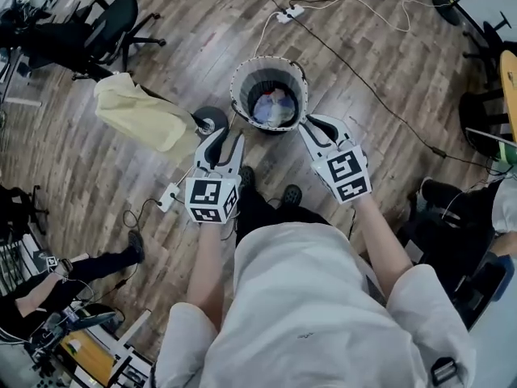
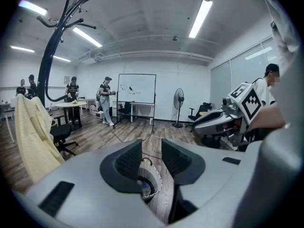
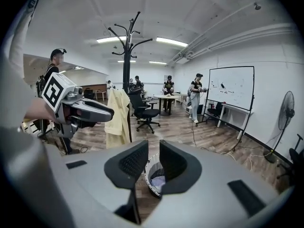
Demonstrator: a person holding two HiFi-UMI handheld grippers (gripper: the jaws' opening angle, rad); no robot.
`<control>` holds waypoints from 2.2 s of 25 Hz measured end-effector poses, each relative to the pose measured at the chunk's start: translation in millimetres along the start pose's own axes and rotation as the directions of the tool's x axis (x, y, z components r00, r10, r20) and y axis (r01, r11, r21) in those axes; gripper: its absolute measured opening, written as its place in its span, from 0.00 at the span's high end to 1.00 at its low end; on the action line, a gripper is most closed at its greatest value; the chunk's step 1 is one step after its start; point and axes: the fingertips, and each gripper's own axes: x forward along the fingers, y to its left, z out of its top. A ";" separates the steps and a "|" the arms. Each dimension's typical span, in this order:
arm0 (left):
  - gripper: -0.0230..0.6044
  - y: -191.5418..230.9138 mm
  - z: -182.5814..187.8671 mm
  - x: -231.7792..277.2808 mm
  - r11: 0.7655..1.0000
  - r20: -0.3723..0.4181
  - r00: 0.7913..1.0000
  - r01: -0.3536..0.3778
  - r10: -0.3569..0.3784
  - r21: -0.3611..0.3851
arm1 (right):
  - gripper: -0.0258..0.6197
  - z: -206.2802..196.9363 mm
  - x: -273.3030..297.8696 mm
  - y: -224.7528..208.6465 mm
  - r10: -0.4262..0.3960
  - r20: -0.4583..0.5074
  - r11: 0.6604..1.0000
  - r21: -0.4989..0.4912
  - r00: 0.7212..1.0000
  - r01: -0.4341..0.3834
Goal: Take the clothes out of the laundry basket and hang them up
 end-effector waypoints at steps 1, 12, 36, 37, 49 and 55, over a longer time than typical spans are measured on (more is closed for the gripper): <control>0.74 -2.8 -1.4 4.0 1.000 -0.007 1.000 0.014 -0.014 0.007 | 0.84 -3.4 -0.5 -0.4 -0.004 -0.007 1.000 0.005 1.000 0.004; 0.74 10.0 -34.6 70.9 0.988 -0.132 0.980 0.154 -0.151 0.010 | 0.83 -30.7 46.1 -19.1 -0.040 -0.112 0.997 0.054 0.993 0.046; 0.74 63.2 -142.8 230.9 0.902 -0.464 0.783 0.422 -0.413 -0.091 | 0.83 -120.4 203.7 -59.6 -0.031 -0.417 0.969 0.210 0.909 0.130; 0.74 62.6 -148.4 235.4 0.902 -0.470 0.778 0.420 -0.416 -0.102 | 0.82 -124.7 208.8 -59.6 -0.020 -0.421 0.968 0.219 0.907 0.123; 0.74 68.6 -258.2 294.0 0.923 -0.584 0.722 0.356 -0.371 -0.146 | 0.82 -213.5 279.1 -59.6 0.128 -0.487 0.962 0.272 0.864 0.010; 0.74 76.3 -315.0 320.0 0.918 -0.642 0.680 0.383 -0.355 -0.101 | 0.82 -264.4 312.7 -61.1 0.178 -0.498 0.958 0.285 0.848 -0.034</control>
